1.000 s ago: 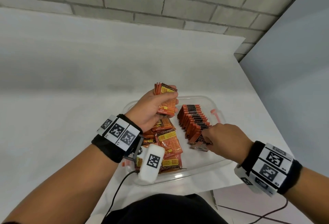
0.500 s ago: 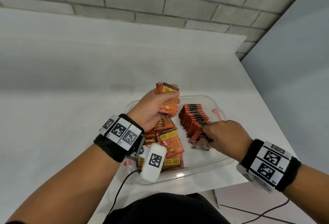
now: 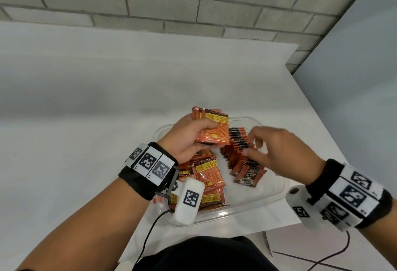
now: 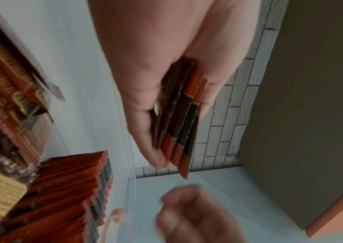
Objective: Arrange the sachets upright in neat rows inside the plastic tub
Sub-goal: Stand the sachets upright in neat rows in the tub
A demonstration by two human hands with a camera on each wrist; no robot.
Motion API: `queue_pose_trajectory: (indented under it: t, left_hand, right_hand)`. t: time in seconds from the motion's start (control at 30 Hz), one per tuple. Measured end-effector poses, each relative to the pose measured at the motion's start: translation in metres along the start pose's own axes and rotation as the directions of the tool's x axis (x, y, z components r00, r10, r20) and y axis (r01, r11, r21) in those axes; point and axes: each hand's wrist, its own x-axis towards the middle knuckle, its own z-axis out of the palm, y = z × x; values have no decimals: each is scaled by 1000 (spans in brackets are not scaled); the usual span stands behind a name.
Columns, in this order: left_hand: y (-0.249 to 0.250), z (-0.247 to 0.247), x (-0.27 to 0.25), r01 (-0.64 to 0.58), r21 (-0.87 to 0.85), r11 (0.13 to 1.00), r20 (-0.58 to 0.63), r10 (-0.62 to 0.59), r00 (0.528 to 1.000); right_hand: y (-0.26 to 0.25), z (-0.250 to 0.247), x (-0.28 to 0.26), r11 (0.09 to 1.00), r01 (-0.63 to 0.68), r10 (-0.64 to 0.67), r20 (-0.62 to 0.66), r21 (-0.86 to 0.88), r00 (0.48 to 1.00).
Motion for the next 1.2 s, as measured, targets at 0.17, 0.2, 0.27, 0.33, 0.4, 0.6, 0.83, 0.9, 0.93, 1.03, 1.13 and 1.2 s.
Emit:
queue_pose_trajectory:
  t: [0.17, 0.2, 0.27, 0.33, 0.4, 0.6, 0.83, 0.9, 0.93, 1.03, 1.13, 1.2]
  left_hand:
    - [-4, 7, -4, -39, 106, 994, 118, 26, 993]
    - [-4, 7, -5, -42, 106, 993, 130, 28, 991]
    - [-4, 7, -5, -42, 90, 995, 128, 30, 991]
    - [-3, 6, -5, -29, 53, 998, 96, 24, 995]
    - [-1, 5, -5, -24, -10, 1000, 41, 24, 999]
    - [0, 4, -3, -78, -70, 994, 13, 79, 997]
    - [-4, 8, 0, -92, 105, 990, 54, 86, 995]
    - [-6, 12, 0, -87, 113, 990, 83, 78, 993]
    - [-7, 14, 0, -83, 103, 991, 96, 73, 993]
    - [-7, 16, 2, -87, 71, 994, 51, 84, 995]
    - [-7, 13, 6, -96, 49, 994, -25, 97, 995]
    - [-7, 12, 8, -88, 22, 996, -46, 89, 995]
  right_hand:
    - [-22, -16, 20, 870, -22, 107, -146, 492, 983]
    - [-23, -15, 23, 862, -33, 109, -122, 506, 986]
    - [-21, -12, 29, 837, -30, 118, -127, 547, 985]
    - [-20, -11, 31, 795, 5, 155, -210, 606, 965]
    - [-19, -11, 31, 794, 70, 176, -339, 604, 924]
    - [-22, 4, 23, 883, 170, -53, -267, 438, 962]
    - [-10, -11, 31, 914, 88, 31, -284, 395, 958]
    - [-6, -16, 32, 888, 33, 52, -171, 459, 984]
    - [-4, -18, 31, 862, 5, 61, -114, 507, 992]
    - [6, -22, 23, 843, -6, 20, -21, 538, 1000]
    - [16, -13, 6, 911, 13, -55, 90, 411, 994]
    - [18, 0, -5, 944, 36, -93, 160, 329, 983]
